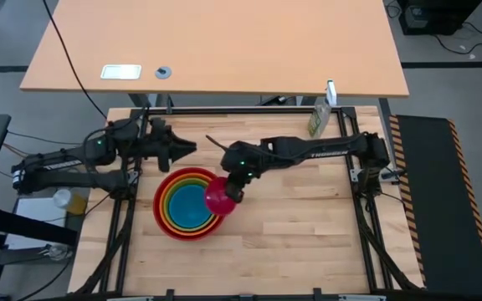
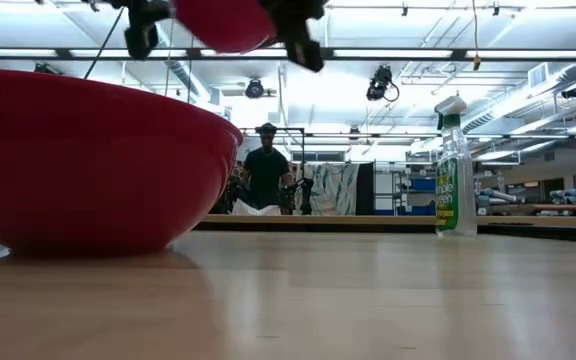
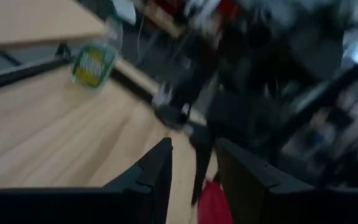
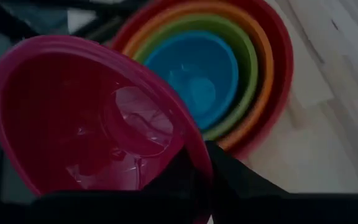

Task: Nest bowls inside each other
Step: Stack the pink bowl on the blue bowl

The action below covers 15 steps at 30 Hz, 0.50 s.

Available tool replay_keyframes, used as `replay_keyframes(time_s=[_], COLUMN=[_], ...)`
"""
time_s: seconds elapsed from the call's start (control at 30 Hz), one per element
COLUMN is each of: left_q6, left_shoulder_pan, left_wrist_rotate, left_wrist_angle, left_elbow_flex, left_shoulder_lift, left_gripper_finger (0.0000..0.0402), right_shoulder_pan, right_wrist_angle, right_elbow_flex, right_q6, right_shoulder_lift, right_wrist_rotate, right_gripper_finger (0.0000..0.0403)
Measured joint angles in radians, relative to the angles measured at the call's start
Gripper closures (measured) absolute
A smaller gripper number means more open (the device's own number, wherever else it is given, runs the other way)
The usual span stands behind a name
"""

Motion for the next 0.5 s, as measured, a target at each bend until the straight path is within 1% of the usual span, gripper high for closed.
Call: replay_keyframes(time_s=[0.07,0.17,0.2,0.23,0.3,0.4,0.5], left_q6=[0.075,0.156,0.165,0.165,0.145,0.097,0.047], left_shoulder_pan=[-0.033,-0.089,-0.108,-0.125,-0.147,-0.167,-0.191], left_wrist_rotate=[-0.036,-0.179,-0.227,-0.267,-0.301,-0.304,-0.305], left_wrist_angle=[-0.175,-0.439,-0.501,-0.549,-0.627,-0.688,-0.727], left_elbow_flex=[0.082,0.221,0.262,0.299,0.356,0.403,0.413], left_shoulder_lift=[0.006,0.023,0.028,0.029,0.027,0.024,0.019], left_gripper_finger=[0.0271,0.0272,0.0272,0.0272,0.0272,0.0272,0.0272], right_shoulder_pan=[0.000,0.001,0.001,0.001,0.001,-0.007,-0.019], right_wrist_angle=[0.027,0.117,0.148,0.188,0.278,0.367,0.409], right_elbow_flex=[0.000,0.000,-0.001,-0.002,-0.001,0.000,0.000], right_q6=[0.022,0.072,0.090,0.111,0.151,0.167,0.129], right_shoulder_lift=[0.027,0.082,0.099,0.118,0.149,0.192,0.237], right_wrist_rotate=[0.000,0.004,0.007,0.011,0.022,0.022,-0.023], right_gripper_finger=[0.0369,0.0373,0.0375,0.0376,0.0377,0.0375,0.0363])
